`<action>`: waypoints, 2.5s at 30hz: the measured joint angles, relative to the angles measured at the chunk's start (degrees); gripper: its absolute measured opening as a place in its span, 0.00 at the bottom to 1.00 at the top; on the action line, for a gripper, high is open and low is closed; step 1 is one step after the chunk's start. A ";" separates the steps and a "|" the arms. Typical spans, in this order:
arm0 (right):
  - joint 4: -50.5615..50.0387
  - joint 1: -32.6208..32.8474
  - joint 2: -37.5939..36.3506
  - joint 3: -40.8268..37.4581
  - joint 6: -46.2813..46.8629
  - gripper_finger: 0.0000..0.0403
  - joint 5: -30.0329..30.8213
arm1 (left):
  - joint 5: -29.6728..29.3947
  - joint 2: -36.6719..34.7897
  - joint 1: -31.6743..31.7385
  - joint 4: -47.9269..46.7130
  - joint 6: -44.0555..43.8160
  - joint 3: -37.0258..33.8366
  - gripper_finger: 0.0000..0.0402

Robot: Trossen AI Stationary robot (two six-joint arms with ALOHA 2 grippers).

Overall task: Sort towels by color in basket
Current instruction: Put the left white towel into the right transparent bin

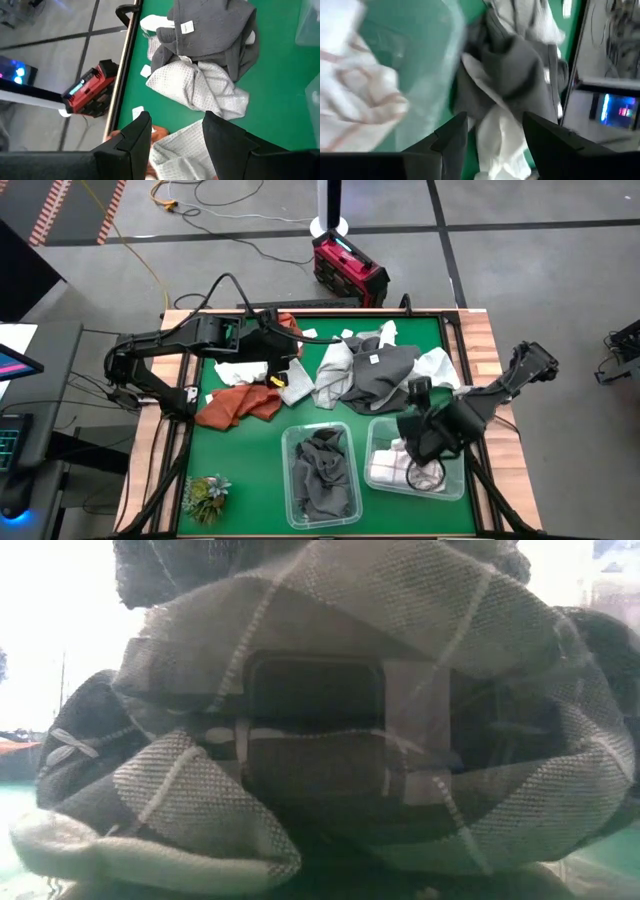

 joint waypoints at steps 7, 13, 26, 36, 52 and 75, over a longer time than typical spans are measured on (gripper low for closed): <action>3.72 -9.50 -7.55 -4.73 -0.59 0.56 1.80 | 7.17 0.12 -1.87 8.91 -0.06 -7.14 0.41; 8.75 -16.89 -16.95 -11.06 -0.95 0.56 1.90 | 7.05 0.04 -4.38 17.55 2.80 -15.77 0.41; 25.36 -25.98 -23.12 -17.98 -7.99 0.56 1.16 | 7.11 -0.02 -11.55 42.18 8.67 -22.88 0.41; 46.12 -26.00 -22.94 -23.70 -18.17 0.56 3.06 | -3.19 -0.51 -12.30 28.61 -2.57 -22.90 0.41; 52.79 -24.74 -27.09 -28.32 -13.81 0.56 16.65 | -0.31 -3.00 0.05 -9.61 -26.48 -23.03 0.41; 51.54 -17.67 -35.43 -28.32 -13.86 0.56 18.18 | 8.66 -2.89 13.50 10.06 -19.55 -48.08 0.41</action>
